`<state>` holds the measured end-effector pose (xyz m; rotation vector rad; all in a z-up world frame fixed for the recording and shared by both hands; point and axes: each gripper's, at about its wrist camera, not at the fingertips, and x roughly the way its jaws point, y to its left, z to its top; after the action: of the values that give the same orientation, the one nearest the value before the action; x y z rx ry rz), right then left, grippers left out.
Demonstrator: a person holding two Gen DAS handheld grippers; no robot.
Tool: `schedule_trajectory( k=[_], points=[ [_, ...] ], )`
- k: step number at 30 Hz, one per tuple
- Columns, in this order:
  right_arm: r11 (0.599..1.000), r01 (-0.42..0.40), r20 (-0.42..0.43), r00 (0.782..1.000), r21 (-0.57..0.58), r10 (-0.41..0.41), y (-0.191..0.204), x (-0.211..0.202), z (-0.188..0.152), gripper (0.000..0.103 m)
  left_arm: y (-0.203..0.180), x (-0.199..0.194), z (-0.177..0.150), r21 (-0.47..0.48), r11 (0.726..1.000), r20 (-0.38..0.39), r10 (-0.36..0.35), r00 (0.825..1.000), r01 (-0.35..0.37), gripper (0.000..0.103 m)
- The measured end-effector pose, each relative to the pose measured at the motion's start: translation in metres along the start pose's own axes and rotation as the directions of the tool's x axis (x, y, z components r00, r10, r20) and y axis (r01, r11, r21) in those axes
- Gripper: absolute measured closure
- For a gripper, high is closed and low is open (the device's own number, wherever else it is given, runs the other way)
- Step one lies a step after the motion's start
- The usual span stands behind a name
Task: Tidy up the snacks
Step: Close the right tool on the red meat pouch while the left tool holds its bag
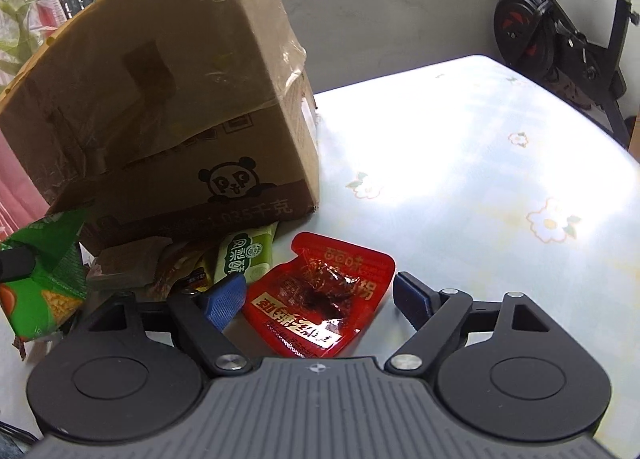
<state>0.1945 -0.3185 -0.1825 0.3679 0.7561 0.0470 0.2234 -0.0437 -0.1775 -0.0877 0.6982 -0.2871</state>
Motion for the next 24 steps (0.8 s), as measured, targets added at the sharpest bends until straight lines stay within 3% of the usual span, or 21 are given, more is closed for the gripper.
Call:
schedule_trajectory(
  k=[15, 21, 24],
  points=[
    [0.987, -0.086, -0.044, 0.996, -0.137, 0.080, 0.029, 0.006, -0.006, 0.027, 0.005, -0.007, -0.003, -0.012, 1.000, 0.024, -0.006, 1.000, 0.006, 0.032],
    [0.993, -0.023, 0.007, 1.000, -0.119, 0.024, 0.024, 0.000, -0.002, 0.027, 0.007, -0.007, -0.003, -0.019, 1.000, 0.025, -0.007, 1.000, 0.007, 0.032],
    [0.994, 0.007, -0.013, 1.000, -0.107, -0.008, 0.021, 0.007, 0.000, 0.027, 0.008, -0.006, -0.003, -0.018, 1.000, 0.024, -0.009, 1.000, 0.009, 0.032]
  ],
)
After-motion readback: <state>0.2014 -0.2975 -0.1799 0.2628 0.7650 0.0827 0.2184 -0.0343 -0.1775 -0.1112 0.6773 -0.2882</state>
